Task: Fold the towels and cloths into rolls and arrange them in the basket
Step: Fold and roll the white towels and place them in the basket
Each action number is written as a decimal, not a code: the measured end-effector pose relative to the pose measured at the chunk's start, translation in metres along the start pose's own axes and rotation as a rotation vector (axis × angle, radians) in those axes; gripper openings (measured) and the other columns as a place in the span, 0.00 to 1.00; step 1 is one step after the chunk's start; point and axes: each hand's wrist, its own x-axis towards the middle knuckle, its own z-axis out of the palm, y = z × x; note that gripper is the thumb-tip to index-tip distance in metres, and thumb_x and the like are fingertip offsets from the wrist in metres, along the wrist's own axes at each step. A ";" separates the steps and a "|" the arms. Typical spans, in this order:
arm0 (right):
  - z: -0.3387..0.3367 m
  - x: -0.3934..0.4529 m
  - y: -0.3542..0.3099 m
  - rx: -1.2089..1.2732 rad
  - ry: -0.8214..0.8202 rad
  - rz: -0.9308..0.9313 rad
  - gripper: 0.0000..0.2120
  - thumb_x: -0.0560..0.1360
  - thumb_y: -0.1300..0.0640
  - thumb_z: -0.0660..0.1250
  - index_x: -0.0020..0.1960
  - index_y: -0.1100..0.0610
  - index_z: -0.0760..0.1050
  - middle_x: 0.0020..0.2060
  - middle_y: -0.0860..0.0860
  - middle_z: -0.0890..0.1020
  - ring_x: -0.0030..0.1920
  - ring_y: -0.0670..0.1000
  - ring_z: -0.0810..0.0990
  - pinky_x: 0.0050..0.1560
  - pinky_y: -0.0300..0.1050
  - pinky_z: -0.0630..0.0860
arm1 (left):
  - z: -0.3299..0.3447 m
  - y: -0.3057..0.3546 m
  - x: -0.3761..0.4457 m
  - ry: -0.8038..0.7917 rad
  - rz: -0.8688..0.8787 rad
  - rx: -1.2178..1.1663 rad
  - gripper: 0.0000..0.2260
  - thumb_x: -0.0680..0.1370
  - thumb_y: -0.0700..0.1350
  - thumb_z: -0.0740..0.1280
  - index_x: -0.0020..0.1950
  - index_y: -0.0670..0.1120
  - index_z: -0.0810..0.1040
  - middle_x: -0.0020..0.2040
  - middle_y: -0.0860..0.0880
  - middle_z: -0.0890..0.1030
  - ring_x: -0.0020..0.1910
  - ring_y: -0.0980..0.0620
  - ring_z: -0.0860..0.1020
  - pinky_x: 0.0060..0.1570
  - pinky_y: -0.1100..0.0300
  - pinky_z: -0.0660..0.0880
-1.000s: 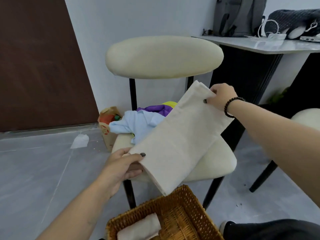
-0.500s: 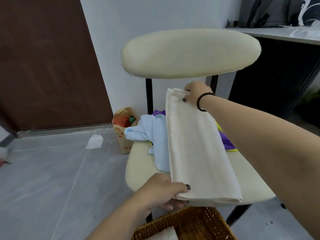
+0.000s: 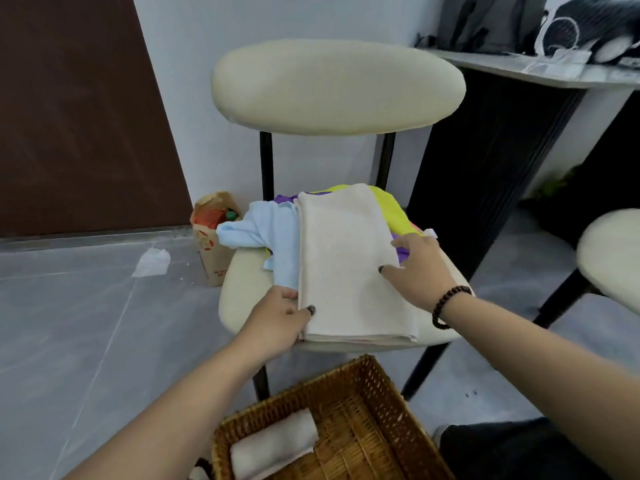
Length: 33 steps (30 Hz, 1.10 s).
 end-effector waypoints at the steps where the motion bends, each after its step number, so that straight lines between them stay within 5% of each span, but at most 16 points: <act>1: 0.002 -0.014 0.009 0.055 -0.012 0.074 0.21 0.72 0.56 0.71 0.62 0.58 0.70 0.60 0.54 0.70 0.54 0.50 0.72 0.51 0.39 0.68 | 0.003 -0.001 -0.002 0.005 0.010 -0.027 0.11 0.78 0.46 0.68 0.58 0.46 0.72 0.42 0.47 0.81 0.42 0.49 0.79 0.50 0.51 0.79; 3: 0.005 -0.033 0.024 0.131 -0.101 0.229 0.15 0.74 0.54 0.70 0.57 0.57 0.71 0.52 0.53 0.75 0.47 0.50 0.74 0.44 0.42 0.72 | 0.008 -0.002 -0.006 -0.014 -0.001 -0.121 0.05 0.80 0.43 0.65 0.52 0.42 0.74 0.40 0.46 0.78 0.40 0.50 0.77 0.49 0.50 0.81; 7: 0.004 -0.046 0.033 0.284 -0.153 0.349 0.09 0.75 0.53 0.68 0.41 0.59 0.75 0.37 0.57 0.74 0.36 0.55 0.75 0.39 0.48 0.74 | 0.014 -0.003 -0.013 -0.043 -0.031 -0.224 0.09 0.81 0.41 0.63 0.49 0.36 0.77 0.38 0.44 0.73 0.35 0.53 0.75 0.37 0.63 0.80; 14: -0.010 -0.057 0.029 0.772 -0.294 0.587 0.11 0.72 0.60 0.72 0.51 0.63 0.79 0.49 0.58 0.82 0.50 0.59 0.82 0.48 0.50 0.81 | 0.020 0.004 -0.017 -0.014 -0.022 -0.265 0.08 0.80 0.40 0.64 0.41 0.41 0.75 0.36 0.47 0.73 0.35 0.55 0.74 0.40 0.62 0.80; 17: -0.008 -0.058 0.030 0.926 -0.312 0.583 0.09 0.73 0.63 0.70 0.53 0.64 0.78 0.52 0.57 0.82 0.52 0.57 0.82 0.47 0.49 0.81 | 0.027 0.005 -0.018 -0.027 -0.009 -0.237 0.02 0.79 0.41 0.67 0.47 0.45 0.78 0.50 0.47 0.80 0.48 0.52 0.79 0.47 0.59 0.80; 20: -0.008 -0.056 0.033 1.027 -0.346 0.567 0.08 0.74 0.66 0.69 0.52 0.65 0.77 0.52 0.57 0.82 0.51 0.57 0.82 0.45 0.47 0.82 | 0.031 -0.002 -0.014 0.013 -0.018 -0.276 0.04 0.78 0.41 0.67 0.52 0.47 0.76 0.55 0.47 0.81 0.50 0.52 0.80 0.43 0.61 0.80; 23: -0.007 -0.056 0.038 0.921 -0.336 0.536 0.08 0.71 0.67 0.72 0.46 0.64 0.74 0.51 0.58 0.80 0.48 0.54 0.82 0.38 0.43 0.83 | 0.030 -0.010 -0.011 0.094 0.014 -0.168 0.15 0.77 0.45 0.70 0.60 0.44 0.71 0.54 0.47 0.81 0.45 0.54 0.81 0.36 0.63 0.78; 26: -0.002 -0.060 0.039 0.775 -0.246 0.471 0.14 0.68 0.65 0.75 0.45 0.61 0.70 0.49 0.56 0.79 0.40 0.54 0.83 0.33 0.41 0.82 | 0.028 -0.019 -0.011 0.175 0.147 0.217 0.21 0.77 0.51 0.69 0.63 0.49 0.62 0.45 0.48 0.82 0.38 0.55 0.82 0.35 0.63 0.74; 29: 0.006 -0.065 0.043 0.413 -0.132 0.296 0.20 0.68 0.58 0.76 0.51 0.59 0.67 0.44 0.55 0.78 0.37 0.55 0.83 0.36 0.47 0.82 | 0.027 -0.023 -0.011 0.180 0.223 0.345 0.25 0.77 0.55 0.66 0.69 0.49 0.59 0.46 0.49 0.81 0.41 0.50 0.81 0.42 0.56 0.76; 31: 0.011 -0.068 0.047 0.179 -0.046 0.135 0.21 0.68 0.53 0.76 0.52 0.55 0.66 0.43 0.53 0.77 0.39 0.54 0.81 0.40 0.52 0.81 | 0.027 -0.021 -0.014 0.160 0.225 0.479 0.27 0.78 0.56 0.63 0.72 0.51 0.55 0.44 0.49 0.80 0.41 0.49 0.79 0.39 0.56 0.74; 33: 0.012 -0.070 0.051 -0.011 0.011 0.000 0.21 0.70 0.50 0.74 0.56 0.52 0.66 0.49 0.50 0.73 0.39 0.52 0.77 0.41 0.49 0.78 | 0.028 -0.023 -0.017 0.316 0.401 0.788 0.29 0.80 0.55 0.61 0.76 0.49 0.52 0.39 0.49 0.77 0.36 0.47 0.77 0.33 0.56 0.70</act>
